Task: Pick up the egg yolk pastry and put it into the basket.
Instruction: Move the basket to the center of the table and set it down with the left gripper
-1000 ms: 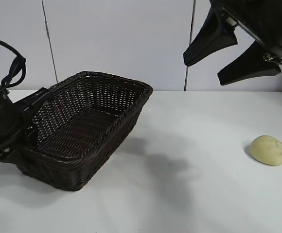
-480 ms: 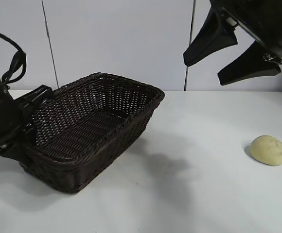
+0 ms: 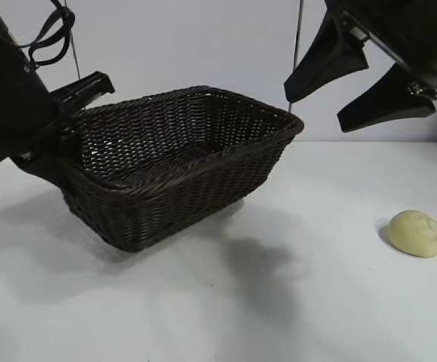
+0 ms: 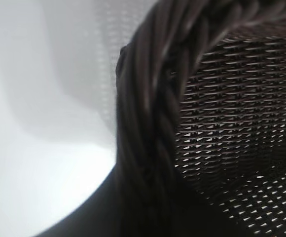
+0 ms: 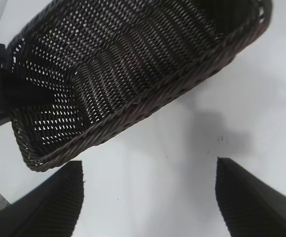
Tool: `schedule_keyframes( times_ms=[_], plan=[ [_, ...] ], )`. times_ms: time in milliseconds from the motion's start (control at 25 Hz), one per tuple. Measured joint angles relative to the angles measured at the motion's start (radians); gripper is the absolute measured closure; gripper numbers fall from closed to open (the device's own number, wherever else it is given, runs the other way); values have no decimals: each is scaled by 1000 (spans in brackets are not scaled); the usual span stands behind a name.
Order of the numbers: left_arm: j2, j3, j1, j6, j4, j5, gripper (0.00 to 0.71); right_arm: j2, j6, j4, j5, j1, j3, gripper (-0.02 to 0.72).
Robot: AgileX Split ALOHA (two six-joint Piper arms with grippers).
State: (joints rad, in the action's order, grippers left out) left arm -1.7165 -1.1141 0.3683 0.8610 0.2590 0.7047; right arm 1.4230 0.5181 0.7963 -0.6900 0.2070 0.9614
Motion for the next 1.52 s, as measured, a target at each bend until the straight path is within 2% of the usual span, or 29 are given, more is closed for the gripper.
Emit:
schedule_keyframes(
  times_ms=[240,360,600,840,1000,1520],
  plan=[
    [0,-3,-117,-380,148,62,611,0,0,0,0,0,0,164],
    [-7,-25,-147,-543,180,114,611,0,0,0,0,0,0,164],
    [-74,-180,-152,-763,182,278,611,0,0,0,1,0,0,164],
    [-171,-318,-152,-894,180,404,611,0,0,0,1,0,0,164],
    [-200,-352,-152,-912,179,402,611,0,0,0,1,0,0,164],
    [-257,-352,-152,-949,180,355,611,0,0,0,1,0,0,164]
  ],
)
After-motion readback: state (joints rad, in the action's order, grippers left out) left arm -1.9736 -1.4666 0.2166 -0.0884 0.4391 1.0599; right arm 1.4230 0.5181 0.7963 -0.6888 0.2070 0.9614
